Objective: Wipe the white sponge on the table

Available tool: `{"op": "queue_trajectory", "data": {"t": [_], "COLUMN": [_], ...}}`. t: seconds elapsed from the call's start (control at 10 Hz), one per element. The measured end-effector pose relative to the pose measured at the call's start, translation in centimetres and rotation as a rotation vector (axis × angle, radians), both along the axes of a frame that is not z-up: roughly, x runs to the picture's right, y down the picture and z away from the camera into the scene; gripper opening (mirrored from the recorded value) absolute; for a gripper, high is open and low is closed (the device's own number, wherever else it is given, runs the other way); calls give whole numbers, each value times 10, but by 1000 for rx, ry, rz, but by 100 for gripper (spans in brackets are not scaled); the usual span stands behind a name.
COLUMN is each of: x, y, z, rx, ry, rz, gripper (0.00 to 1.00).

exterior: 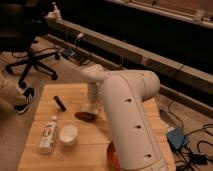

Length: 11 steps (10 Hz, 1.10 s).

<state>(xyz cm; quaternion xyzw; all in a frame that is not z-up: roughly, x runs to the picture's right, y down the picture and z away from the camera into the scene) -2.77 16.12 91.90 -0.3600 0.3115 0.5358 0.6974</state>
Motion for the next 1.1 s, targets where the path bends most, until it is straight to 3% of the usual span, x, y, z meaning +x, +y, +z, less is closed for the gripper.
{"op": "queue_trajectory", "data": {"t": [0.2, 0.4, 0.5, 0.7, 0.9, 1.1], "x": [35, 86, 107, 144, 154, 157], "y": [16, 19, 11, -30, -49, -59], "z": [-11, -20, -22, -26, -26, -4], "rx": [-6, 23, 57, 179, 221, 234], "ry": [66, 170, 210, 263, 280, 295], "rz": [34, 100, 130, 199, 236, 279], "gripper": [0, 0, 0, 0, 0, 0]}}
